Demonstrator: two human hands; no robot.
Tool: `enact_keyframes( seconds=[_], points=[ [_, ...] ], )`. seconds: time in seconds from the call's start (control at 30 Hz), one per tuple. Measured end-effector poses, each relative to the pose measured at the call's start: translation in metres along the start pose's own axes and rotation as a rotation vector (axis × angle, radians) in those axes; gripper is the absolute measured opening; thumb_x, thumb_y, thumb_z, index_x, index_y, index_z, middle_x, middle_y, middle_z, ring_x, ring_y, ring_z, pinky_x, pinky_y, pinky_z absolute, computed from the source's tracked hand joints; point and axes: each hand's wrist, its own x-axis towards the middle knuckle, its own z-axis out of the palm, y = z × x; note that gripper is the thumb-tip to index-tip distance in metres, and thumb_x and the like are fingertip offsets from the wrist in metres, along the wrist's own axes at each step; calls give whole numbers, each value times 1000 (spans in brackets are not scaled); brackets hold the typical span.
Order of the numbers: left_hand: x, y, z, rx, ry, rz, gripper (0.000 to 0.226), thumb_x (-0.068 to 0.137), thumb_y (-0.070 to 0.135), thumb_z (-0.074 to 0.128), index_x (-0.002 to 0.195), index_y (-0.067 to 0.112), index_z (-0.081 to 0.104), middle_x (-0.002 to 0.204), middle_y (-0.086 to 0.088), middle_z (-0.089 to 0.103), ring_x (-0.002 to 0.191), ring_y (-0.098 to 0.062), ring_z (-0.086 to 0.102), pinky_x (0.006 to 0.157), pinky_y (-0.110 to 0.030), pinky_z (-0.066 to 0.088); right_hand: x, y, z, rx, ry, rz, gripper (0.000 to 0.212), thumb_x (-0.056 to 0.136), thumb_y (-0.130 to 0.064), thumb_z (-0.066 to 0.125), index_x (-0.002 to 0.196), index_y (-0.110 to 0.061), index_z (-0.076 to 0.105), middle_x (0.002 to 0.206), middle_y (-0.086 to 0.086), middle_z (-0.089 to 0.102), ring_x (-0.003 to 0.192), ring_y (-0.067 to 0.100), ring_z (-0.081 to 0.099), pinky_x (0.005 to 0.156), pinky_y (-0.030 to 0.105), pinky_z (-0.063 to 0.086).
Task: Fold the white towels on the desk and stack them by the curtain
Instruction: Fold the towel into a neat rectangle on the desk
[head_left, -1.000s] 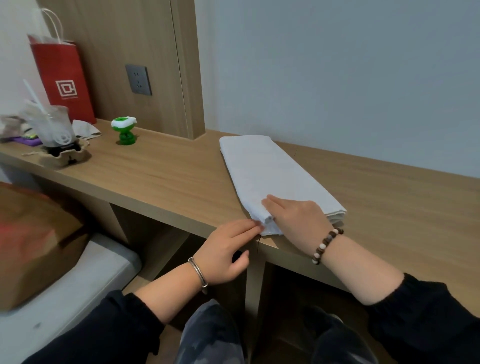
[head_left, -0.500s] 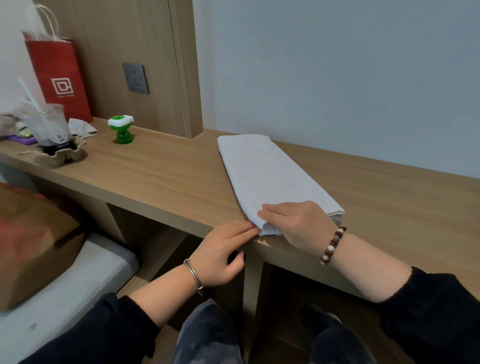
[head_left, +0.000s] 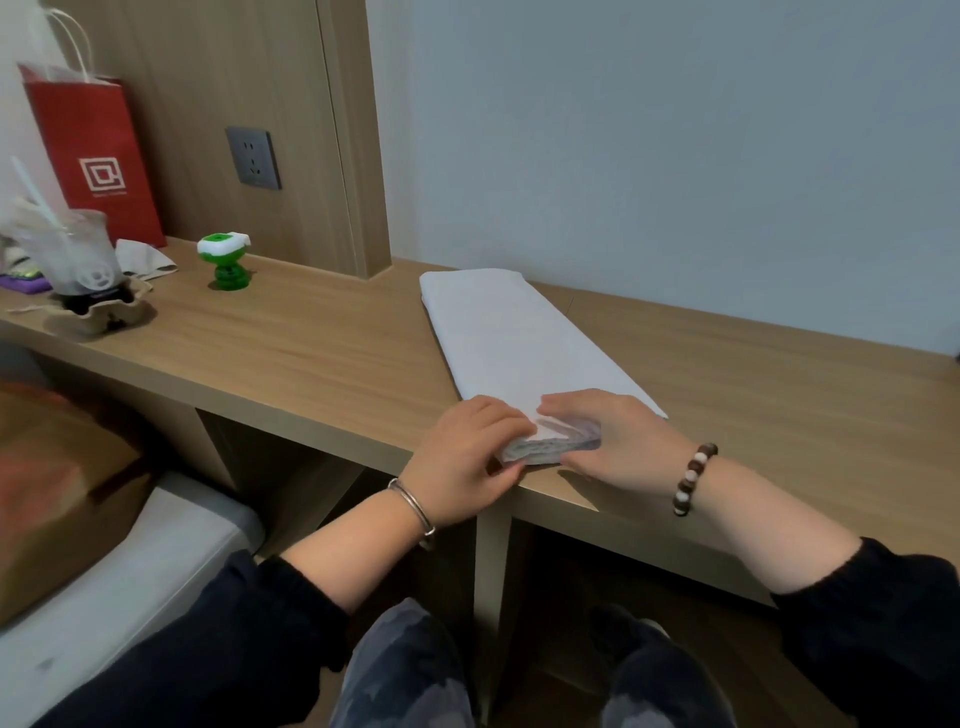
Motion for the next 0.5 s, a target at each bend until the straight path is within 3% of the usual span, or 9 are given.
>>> enact_keyframes(
  seconds=[0.1,0.27,0.37,0.5],
  points=[
    [6,-7,-5,32,-33,73,24,73,11,79,95,4,71,93,-7,71,84,-26,66,68,-36,57,-8,23,-10,-118,-5,32,43,90,-21,61,132,-25,55,142,-9,47,133,10,37,109,23,24],
    [1,-16,-8,44,-63,204,24,73,13,80,94,5,72,100,-7,72,88,-26,68,70,-33,58,-20,47,-8,-410,55,-12,51,89,6,48,135,-16,52,142,0,49,133,17,44,109,32,34],
    [1,-19,-9,61,-90,239,25,73,13,80,96,5,73,102,-8,71,90,-26,68,70,-33,58,-23,53,-9,-428,78,-15,57,85,11,48,135,-15,53,142,1,50,131,19,46,106,36,41],
    [0,-18,-10,58,-114,217,28,72,12,81,97,6,72,103,-7,71,92,-25,68,71,-32,58,-24,54,0,-362,124,49,54,88,7,49,135,-17,53,144,-1,47,133,17,43,111,31,33]
  ],
)
